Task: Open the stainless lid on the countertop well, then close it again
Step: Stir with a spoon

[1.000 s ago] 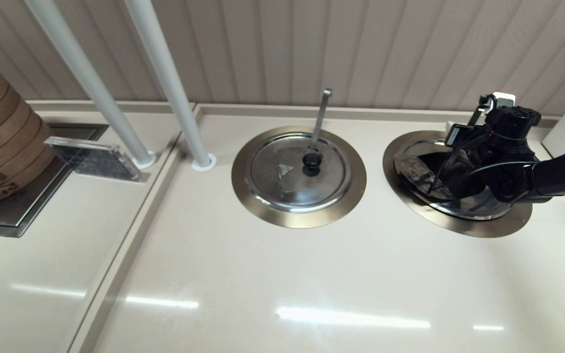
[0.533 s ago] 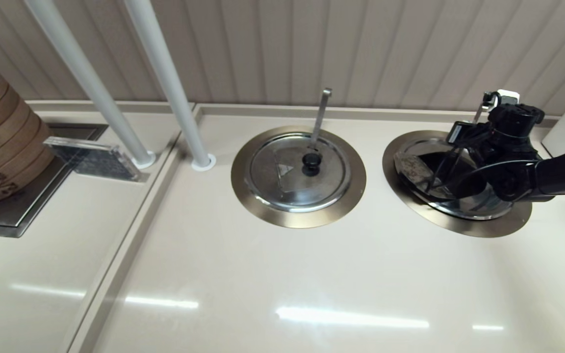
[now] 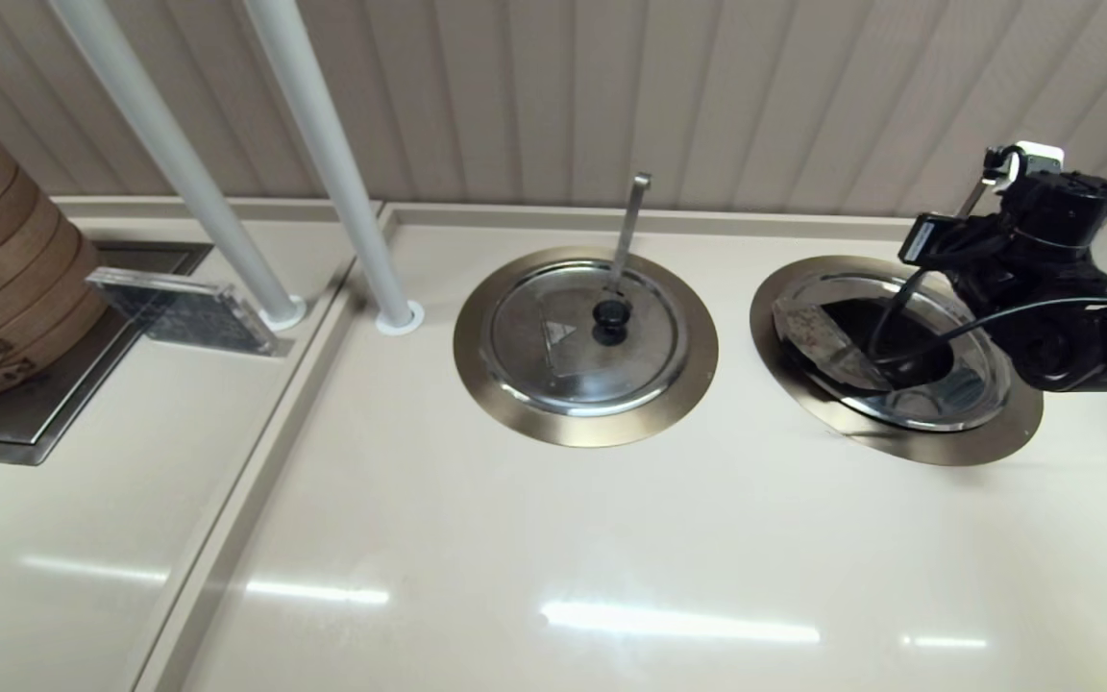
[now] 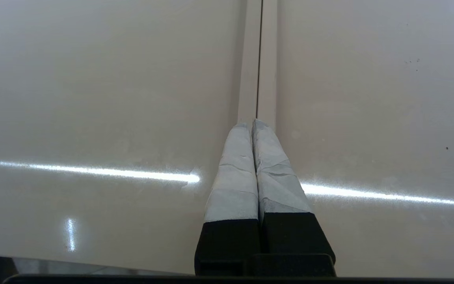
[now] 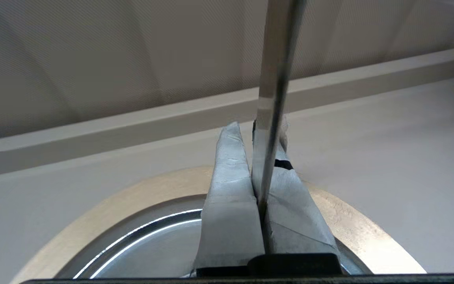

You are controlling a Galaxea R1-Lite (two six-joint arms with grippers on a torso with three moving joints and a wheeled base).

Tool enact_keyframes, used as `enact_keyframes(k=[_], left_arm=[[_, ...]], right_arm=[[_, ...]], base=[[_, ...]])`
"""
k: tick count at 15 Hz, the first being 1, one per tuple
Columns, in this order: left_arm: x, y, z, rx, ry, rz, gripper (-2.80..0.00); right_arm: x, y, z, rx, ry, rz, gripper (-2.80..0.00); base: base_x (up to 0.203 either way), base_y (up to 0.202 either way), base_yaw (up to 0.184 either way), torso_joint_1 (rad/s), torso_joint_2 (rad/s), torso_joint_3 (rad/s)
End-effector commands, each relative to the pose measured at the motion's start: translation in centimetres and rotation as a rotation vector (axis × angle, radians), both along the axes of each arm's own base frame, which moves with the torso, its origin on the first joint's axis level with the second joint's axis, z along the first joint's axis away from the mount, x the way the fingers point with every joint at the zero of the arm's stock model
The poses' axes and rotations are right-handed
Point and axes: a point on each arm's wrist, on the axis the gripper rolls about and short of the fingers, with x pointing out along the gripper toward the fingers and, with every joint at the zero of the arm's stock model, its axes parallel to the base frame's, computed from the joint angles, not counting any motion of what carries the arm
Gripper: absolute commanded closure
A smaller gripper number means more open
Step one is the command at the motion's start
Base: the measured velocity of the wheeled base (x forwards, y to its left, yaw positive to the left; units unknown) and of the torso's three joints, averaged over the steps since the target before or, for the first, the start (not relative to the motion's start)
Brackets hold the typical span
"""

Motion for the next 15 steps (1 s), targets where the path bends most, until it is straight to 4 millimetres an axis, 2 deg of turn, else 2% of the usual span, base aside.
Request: enact_keyframes(k=[1,3,5,10,15], left_arm=[[0.0,0.0,0.0,0.0,0.0,0.0,0.0],[0.0,0.0,0.0,0.0,0.0,0.0,0.0],[0.0,0.0,0.0,0.0,0.0,0.0,0.0],[0.0,0.0,0.0,0.0,0.0,0.0,0.0],[0.0,0.0,0.0,0.0,0.0,0.0,0.0]], right_arm=[[-2.7,0.3,3.7,-0.008,-0.08,0.003,0.0],[-4.0,0.9,5.2,-0.013,-0.088,0.021,0.0],[-4.2,1.1,5.3,-0.016,-0.086,0.035,0.0],[-5.0,2.3,4.8,-0.013,-0.06,0.068,0.0],[-8.2,2.4,3.3,-0.016,0.057,0.163,0.0]], base=[[0.0,0.0,0.0,0.0,0.0,0.0],[0.0,0.0,0.0,0.0,0.0,0.0],[0.0,0.0,0.0,0.0,0.0,0.0],[0.0,0.0,0.0,0.0,0.0,0.0],[0.0,0.0,0.0,0.0,0.0,0.0]])
